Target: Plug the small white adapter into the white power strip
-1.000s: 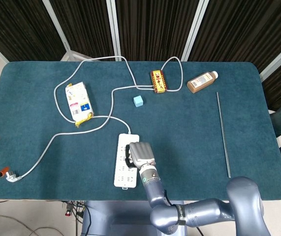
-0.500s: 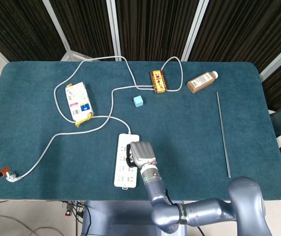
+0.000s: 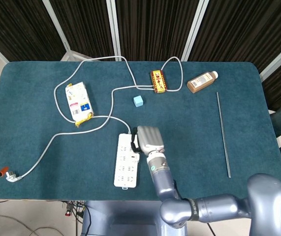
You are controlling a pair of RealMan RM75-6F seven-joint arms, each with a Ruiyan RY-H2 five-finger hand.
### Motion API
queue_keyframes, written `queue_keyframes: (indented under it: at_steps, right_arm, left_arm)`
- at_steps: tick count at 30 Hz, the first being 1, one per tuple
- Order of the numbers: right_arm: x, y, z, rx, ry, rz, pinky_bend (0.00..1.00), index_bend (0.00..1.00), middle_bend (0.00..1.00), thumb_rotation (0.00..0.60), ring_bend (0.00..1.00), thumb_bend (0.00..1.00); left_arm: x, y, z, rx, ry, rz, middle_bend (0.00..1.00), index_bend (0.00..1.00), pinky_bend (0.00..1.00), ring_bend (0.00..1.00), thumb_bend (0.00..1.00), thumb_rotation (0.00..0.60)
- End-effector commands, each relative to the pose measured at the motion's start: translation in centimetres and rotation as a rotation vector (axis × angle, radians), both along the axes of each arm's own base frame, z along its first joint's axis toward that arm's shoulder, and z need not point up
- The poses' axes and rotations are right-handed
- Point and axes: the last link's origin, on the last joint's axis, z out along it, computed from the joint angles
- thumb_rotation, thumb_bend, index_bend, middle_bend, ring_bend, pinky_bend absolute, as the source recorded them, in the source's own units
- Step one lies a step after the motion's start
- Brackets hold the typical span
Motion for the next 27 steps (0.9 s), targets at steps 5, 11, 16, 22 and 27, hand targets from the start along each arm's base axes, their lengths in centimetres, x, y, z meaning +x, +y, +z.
queue_keyframes:
  at_steps: [5,11,16,22,27]
  right_arm:
    - [-3.8,-1.8,6.6,-0.059,-0.106,-0.050,0.44,0.15,0.19,0.600,0.20,0.55]
    - [-10.5,0.2,11.7,-0.146,-0.016,-0.019,0.28,0.04,0.07,0.600,0.06,0.48]
    - [-19.4,7.4,14.4,-0.261,0.199,0.076,0.24,0.04,0.05,0.600,0.04,0.47]
    - [-25.5,12.8,14.7,-0.369,0.346,0.207,0.24,0.04,0.05,0.600,0.04,0.47]
    - [-28.3,14.7,14.6,-0.414,0.417,0.199,0.24,0.04,0.05,0.600,0.04,0.47]
  left_arm:
    - [0.0,-0.1,0.1,0.007,0.001,0.000,0.00,0.19,0.00,0.00,0.09,0.600]
    - [0.2,-0.2,-0.2,0.001,0.010,-0.004,0.00,0.19,0.00,0.00,0.09,0.600]
    - [0.4,-0.3,-0.5,0.000,0.020,-0.011,0.00,0.19,0.00,0.00,0.09,0.600]
    - [0.5,-0.4,-0.7,0.006,0.032,-0.018,0.00,0.18,0.00,0.00,0.09,0.600]
    - [0.7,-0.4,-0.8,0.008,0.032,-0.029,0.00,0.17,0.00,0.00,0.09,0.600]
